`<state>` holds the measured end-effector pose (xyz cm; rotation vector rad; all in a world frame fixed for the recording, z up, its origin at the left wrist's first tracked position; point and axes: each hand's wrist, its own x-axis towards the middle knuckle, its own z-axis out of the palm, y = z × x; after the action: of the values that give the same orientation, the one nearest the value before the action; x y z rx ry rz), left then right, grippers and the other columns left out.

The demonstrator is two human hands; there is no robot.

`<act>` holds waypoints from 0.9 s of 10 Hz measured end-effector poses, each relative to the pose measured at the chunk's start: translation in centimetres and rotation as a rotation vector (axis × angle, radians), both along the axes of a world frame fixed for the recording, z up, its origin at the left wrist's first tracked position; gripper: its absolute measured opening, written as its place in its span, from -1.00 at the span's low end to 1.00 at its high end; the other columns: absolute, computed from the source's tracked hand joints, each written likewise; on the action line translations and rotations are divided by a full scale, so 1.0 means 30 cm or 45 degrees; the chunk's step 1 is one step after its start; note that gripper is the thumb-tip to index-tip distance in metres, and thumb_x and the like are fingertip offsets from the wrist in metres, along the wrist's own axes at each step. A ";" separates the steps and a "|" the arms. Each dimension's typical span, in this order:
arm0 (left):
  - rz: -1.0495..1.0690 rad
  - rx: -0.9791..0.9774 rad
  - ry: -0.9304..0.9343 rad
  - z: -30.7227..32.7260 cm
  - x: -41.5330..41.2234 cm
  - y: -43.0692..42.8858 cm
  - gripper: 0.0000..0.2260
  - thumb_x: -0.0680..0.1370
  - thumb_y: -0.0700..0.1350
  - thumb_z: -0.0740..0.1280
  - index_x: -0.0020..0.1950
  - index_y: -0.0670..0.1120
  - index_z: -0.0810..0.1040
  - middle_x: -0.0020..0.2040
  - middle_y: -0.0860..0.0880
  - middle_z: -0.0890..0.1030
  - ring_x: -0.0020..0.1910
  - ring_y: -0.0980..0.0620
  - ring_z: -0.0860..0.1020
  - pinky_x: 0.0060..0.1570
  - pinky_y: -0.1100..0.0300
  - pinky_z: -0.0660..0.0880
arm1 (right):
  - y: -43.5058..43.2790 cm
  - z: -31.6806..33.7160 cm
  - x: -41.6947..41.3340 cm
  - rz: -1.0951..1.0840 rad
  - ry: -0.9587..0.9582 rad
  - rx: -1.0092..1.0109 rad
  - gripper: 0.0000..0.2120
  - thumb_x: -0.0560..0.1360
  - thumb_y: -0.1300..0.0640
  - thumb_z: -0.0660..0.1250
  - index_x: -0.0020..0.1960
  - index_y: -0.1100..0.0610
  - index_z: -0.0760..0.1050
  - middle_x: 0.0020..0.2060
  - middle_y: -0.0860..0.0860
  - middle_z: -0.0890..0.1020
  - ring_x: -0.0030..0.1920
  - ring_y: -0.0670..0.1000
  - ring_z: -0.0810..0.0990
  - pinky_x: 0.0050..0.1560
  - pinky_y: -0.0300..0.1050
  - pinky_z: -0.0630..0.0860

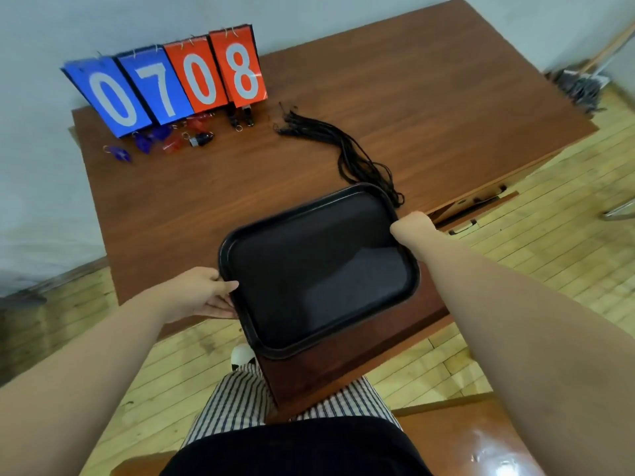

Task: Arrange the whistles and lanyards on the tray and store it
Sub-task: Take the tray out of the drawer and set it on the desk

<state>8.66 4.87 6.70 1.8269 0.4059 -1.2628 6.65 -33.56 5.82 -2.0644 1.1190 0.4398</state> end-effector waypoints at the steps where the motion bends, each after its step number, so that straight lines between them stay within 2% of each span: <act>1: 0.188 0.045 -0.066 0.006 0.026 0.067 -0.82 0.63 -0.19 0.31 0.15 -0.29 0.52 0.02 -0.28 0.68 0.00 -0.20 0.68 0.04 -0.04 0.63 | 0.091 0.057 0.080 0.040 -0.063 -0.036 -0.72 0.56 0.23 0.21 -0.30 0.09 0.24 -0.28 0.06 0.37 -0.18 0.10 0.39 -0.05 -0.08 0.35; 2: 0.381 0.066 -0.122 0.003 0.045 0.135 -0.86 0.63 -0.22 0.30 0.13 -0.27 0.50 0.12 -0.29 0.62 0.08 -0.20 0.63 0.13 -0.07 0.58 | 0.163 0.061 0.155 0.093 -0.079 0.013 -0.68 0.57 0.23 0.20 -0.32 0.10 0.19 -0.33 0.03 0.30 -0.31 0.07 0.33 -0.10 -0.07 0.34; 3: 0.533 0.050 -0.158 -0.009 0.066 0.204 -0.69 0.61 -0.25 0.34 0.34 -0.26 0.43 0.19 -0.25 0.58 0.13 -0.18 0.61 0.07 0.01 0.58 | 0.235 0.065 0.212 0.043 -0.087 0.163 -0.73 0.52 0.26 0.22 -0.29 0.13 0.20 -0.33 0.08 0.26 -0.35 0.06 0.26 -0.35 -0.06 0.27; 4: 0.585 0.069 -0.216 -0.030 0.085 0.260 -0.59 0.55 -0.31 0.39 0.39 -0.24 0.45 0.21 -0.17 0.59 0.17 -0.10 0.59 0.11 0.09 0.57 | 0.290 0.053 0.255 -0.015 -0.085 0.303 -0.86 0.53 0.20 0.32 0.00 0.26 0.43 -0.06 0.12 0.50 -0.05 0.14 0.50 -0.14 -0.03 0.43; 5: 0.612 0.136 -0.256 -0.047 0.100 0.291 -0.50 0.51 -0.39 0.40 0.44 -0.21 0.44 0.25 -0.12 0.59 0.19 -0.08 0.58 0.16 0.09 0.56 | 0.337 0.049 0.283 -0.015 -0.041 0.429 -0.43 0.48 0.09 0.41 0.40 0.27 0.36 0.30 0.13 0.50 0.24 0.21 0.51 0.24 0.12 0.49; 6: 0.561 0.172 -0.337 -0.048 0.114 0.306 -0.44 0.48 -0.41 0.40 0.47 -0.19 0.41 0.34 -0.09 0.55 0.27 -0.09 0.54 0.27 0.02 0.51 | 0.360 0.033 0.305 -0.047 -0.059 0.495 -0.38 0.46 0.06 0.44 0.44 0.23 0.35 0.33 0.14 0.50 0.27 0.21 0.51 0.30 0.17 0.46; 7: 0.483 0.167 -0.418 -0.045 0.132 0.295 -0.45 0.47 -0.37 0.43 0.45 -0.13 0.45 0.33 0.01 0.53 0.29 -0.04 0.50 0.31 0.03 0.45 | 0.390 0.046 0.322 -0.096 -0.131 0.517 -0.47 0.50 0.09 0.41 0.42 0.22 0.40 0.32 0.13 0.52 0.27 0.19 0.51 0.31 0.12 0.45; 8: 0.452 0.275 -0.550 -0.051 0.161 0.270 -0.50 0.47 -0.32 0.47 0.40 -0.11 0.48 0.25 0.02 0.53 0.20 0.02 0.47 0.19 0.12 0.41 | 0.403 0.035 0.338 -0.118 -0.207 0.528 -0.51 0.53 0.13 0.38 0.43 0.12 0.40 0.33 0.08 0.50 0.28 0.16 0.50 0.33 0.11 0.44; 9: 0.456 0.410 -0.679 -0.077 0.183 0.260 -0.64 0.52 -0.23 0.45 0.30 -0.15 0.50 0.19 -0.05 0.56 0.11 0.00 0.49 0.05 0.13 0.41 | 0.406 0.016 0.334 -0.088 -0.233 0.496 -0.47 0.51 0.11 0.38 0.46 0.02 0.37 0.37 0.04 0.46 0.31 0.14 0.47 0.34 0.14 0.44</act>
<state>14.15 12.67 4.39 2.1484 0.6242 -0.4565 16.68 -21.38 6.31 -1.6839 0.9106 0.3908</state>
